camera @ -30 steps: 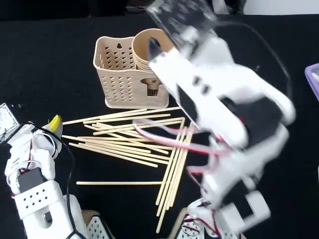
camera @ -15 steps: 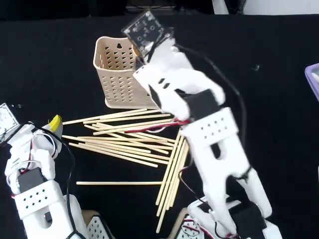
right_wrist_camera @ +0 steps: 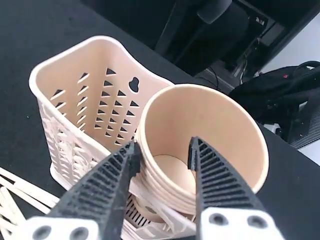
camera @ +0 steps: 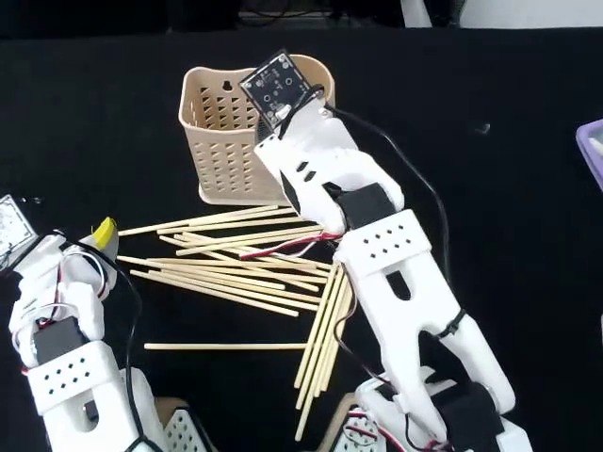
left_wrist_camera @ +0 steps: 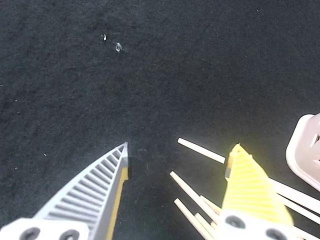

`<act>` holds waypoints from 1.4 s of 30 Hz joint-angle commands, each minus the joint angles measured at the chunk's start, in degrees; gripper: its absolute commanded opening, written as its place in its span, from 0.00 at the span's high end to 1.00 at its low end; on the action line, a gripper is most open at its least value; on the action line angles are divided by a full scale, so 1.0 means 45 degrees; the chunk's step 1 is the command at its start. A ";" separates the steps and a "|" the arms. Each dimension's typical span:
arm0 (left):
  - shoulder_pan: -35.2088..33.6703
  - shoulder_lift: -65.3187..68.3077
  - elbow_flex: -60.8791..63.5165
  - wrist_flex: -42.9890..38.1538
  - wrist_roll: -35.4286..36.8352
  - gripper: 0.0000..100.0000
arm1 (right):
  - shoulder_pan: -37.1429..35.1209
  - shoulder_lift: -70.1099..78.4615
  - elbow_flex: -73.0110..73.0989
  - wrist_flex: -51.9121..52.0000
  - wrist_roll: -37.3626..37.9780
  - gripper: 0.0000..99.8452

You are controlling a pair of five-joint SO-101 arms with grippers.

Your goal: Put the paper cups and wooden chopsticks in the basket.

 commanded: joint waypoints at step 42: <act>0.0068 -0.0195 -0.0420 -0.0274 0.0039 0.69 | 0.0762 -0.3370 -0.6672 0.7560 -0.2637 0.84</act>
